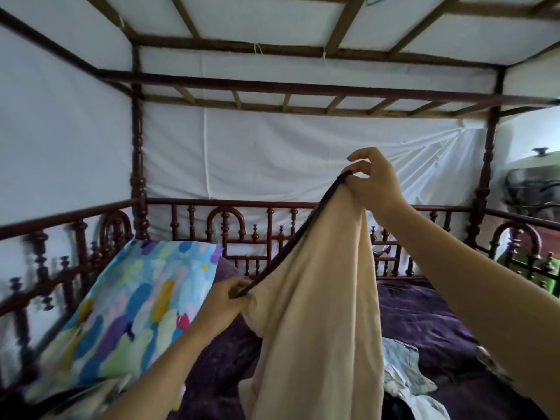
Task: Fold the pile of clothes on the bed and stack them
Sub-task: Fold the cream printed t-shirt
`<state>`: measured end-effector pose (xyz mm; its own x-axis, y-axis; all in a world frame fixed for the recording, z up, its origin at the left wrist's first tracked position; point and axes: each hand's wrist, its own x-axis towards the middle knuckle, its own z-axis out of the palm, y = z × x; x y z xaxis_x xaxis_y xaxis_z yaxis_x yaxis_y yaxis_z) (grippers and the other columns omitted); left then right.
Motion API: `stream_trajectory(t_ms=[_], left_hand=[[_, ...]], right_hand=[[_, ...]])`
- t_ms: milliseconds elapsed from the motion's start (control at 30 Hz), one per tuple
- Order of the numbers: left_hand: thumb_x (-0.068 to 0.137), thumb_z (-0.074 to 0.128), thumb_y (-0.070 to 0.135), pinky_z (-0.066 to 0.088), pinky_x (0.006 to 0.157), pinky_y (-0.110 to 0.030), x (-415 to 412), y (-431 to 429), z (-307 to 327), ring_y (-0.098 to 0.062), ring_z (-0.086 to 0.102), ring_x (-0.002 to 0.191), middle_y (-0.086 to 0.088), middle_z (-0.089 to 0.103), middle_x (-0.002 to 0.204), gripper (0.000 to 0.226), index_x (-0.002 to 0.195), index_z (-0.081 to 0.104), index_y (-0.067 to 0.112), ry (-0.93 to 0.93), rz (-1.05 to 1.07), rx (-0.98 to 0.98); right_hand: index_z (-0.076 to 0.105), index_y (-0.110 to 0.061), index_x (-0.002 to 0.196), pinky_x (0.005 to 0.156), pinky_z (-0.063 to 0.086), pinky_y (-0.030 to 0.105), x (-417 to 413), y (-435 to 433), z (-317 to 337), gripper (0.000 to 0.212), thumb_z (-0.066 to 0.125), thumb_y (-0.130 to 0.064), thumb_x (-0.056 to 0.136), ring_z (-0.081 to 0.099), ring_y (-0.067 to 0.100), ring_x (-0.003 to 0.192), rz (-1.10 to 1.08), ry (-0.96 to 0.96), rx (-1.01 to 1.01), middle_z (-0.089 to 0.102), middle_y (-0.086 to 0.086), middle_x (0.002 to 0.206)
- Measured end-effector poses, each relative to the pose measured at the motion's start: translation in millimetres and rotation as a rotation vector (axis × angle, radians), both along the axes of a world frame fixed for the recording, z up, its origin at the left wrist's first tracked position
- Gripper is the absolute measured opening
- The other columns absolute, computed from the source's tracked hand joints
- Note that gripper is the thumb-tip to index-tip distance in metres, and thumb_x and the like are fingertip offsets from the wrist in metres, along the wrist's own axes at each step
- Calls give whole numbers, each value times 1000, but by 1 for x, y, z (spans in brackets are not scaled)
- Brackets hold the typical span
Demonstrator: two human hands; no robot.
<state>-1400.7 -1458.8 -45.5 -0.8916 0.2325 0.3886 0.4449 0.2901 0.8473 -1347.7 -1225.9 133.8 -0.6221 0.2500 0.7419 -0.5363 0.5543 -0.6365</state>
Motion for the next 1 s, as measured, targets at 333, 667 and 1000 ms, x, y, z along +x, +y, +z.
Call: stream_trajectory(t_ms=[333,667,1000], left_hand=[[80,70,18,47,91,-38,-16,-80,59,-24,62,89,0,70,81,2,79,71,20,-15,222,512],[95,51,17,35,58,1,-1,-82,126,20,49,57,16,54,72,15,105,63,16,461,460,272],[93,53,6,40,74,1,14,-38,109,21,56,72,23,66,83,22,106,68,13,280,25,-11]], right_hand=[[54,-22,79,48,42,7,-18,16,-40,32,56,9,85,58,-2,59,1,-153,-38,61,-6,77],[50,-24,71,45,49,13,-14,2,-42,35,51,7,87,53,2,55,-34,-7,-191,53,-7,74],[44,-15,135,86,44,29,-18,-19,-84,49,53,-1,89,53,24,114,-76,-655,531,49,11,133]])
